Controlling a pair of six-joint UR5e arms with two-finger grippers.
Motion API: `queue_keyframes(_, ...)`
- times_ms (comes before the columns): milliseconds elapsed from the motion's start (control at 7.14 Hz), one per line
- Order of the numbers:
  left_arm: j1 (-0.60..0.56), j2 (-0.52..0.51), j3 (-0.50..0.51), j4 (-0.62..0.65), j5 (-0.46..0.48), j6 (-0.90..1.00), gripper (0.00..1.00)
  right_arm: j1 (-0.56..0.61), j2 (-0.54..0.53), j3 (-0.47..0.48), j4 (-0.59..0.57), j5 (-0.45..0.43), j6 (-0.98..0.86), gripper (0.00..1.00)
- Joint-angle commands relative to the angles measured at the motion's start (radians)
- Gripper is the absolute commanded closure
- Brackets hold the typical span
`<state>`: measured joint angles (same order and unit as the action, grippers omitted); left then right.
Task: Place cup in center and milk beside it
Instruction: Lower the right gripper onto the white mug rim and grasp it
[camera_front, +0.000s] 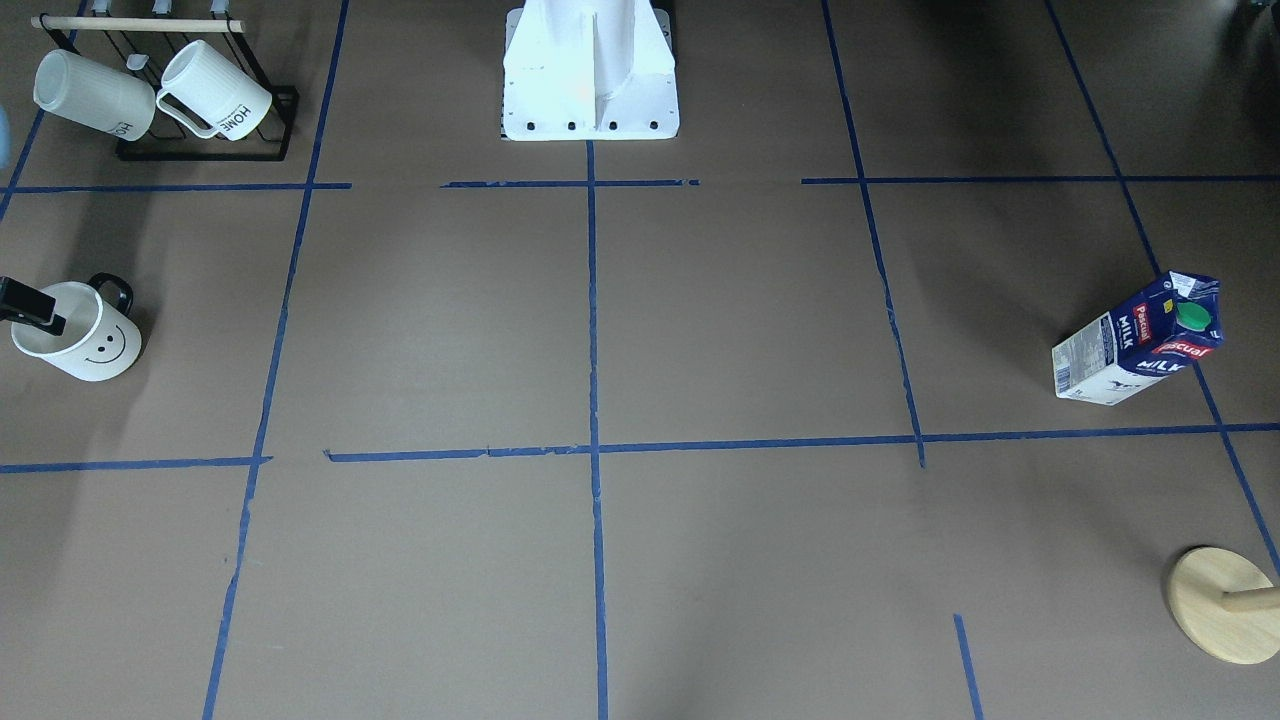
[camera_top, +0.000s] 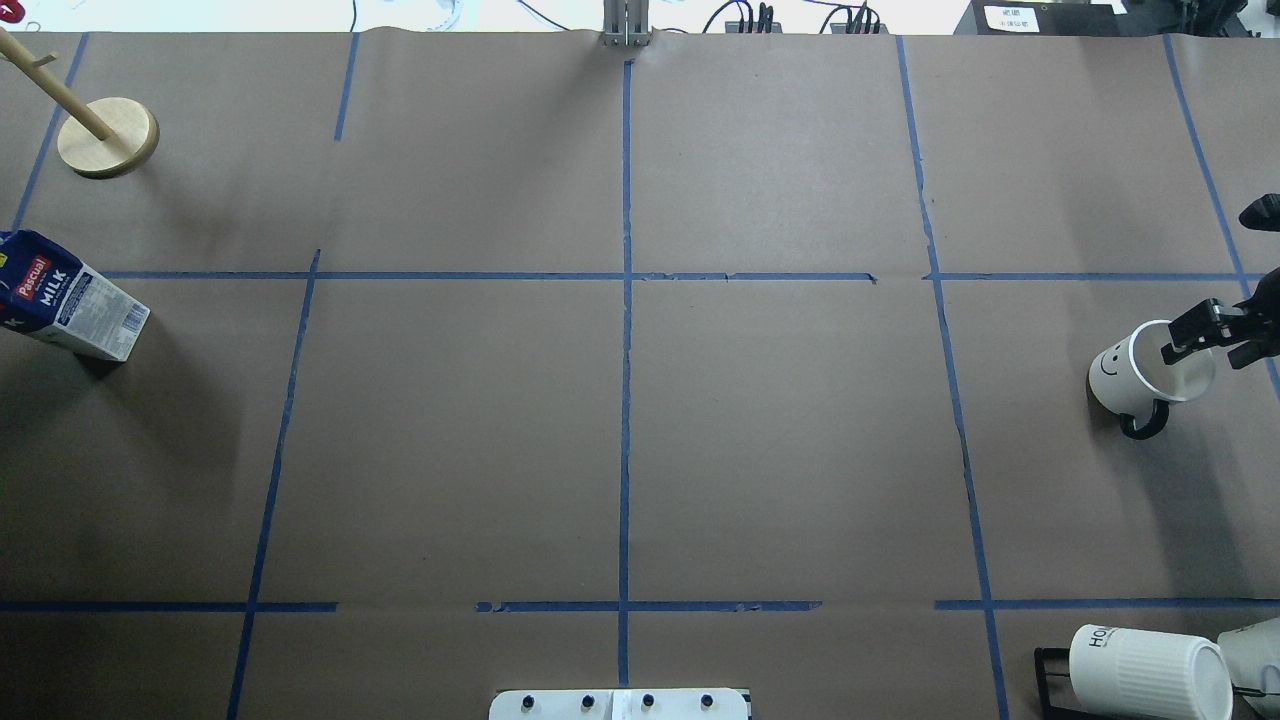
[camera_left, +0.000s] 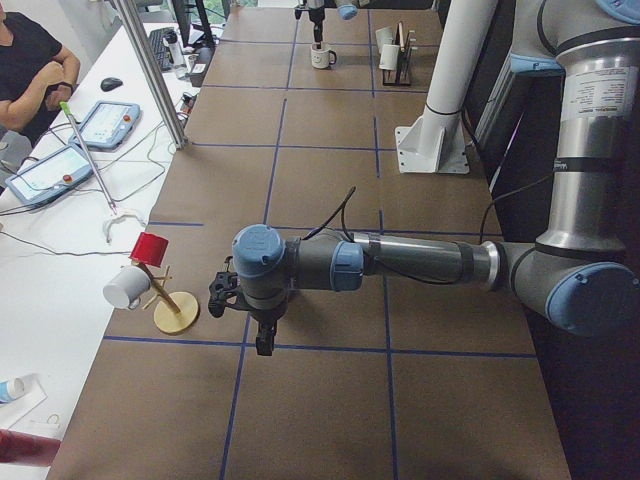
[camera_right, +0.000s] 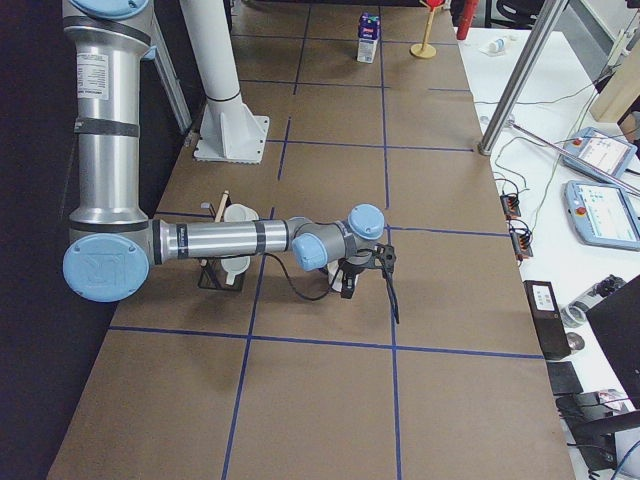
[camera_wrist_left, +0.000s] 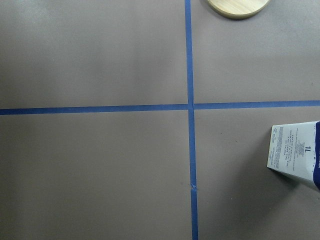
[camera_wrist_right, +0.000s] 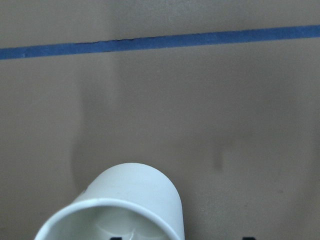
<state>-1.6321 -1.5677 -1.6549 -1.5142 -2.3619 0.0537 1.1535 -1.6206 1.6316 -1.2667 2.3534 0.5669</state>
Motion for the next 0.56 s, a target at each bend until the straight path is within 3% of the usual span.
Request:
queue_keyframes(0, 0.001, 0.000, 0.000, 0.003, 0.000, 0.000, 0.00, -0.018, 0.001, 0.004, 0.001, 0.000, -0.004, 0.77)
queue_keyframes(140, 0.000, 0.002, -0.003, 0.003, -0.002, 0.000, 0.00, -0.018, 0.002, 0.013, 0.001, 0.001, -0.005, 0.97)
queue_keyframes(420, 0.000, 0.002, -0.009, 0.006, 0.000, 0.000, 0.00, 0.001, -0.005, 0.090, -0.012, 0.030, -0.002, 1.00)
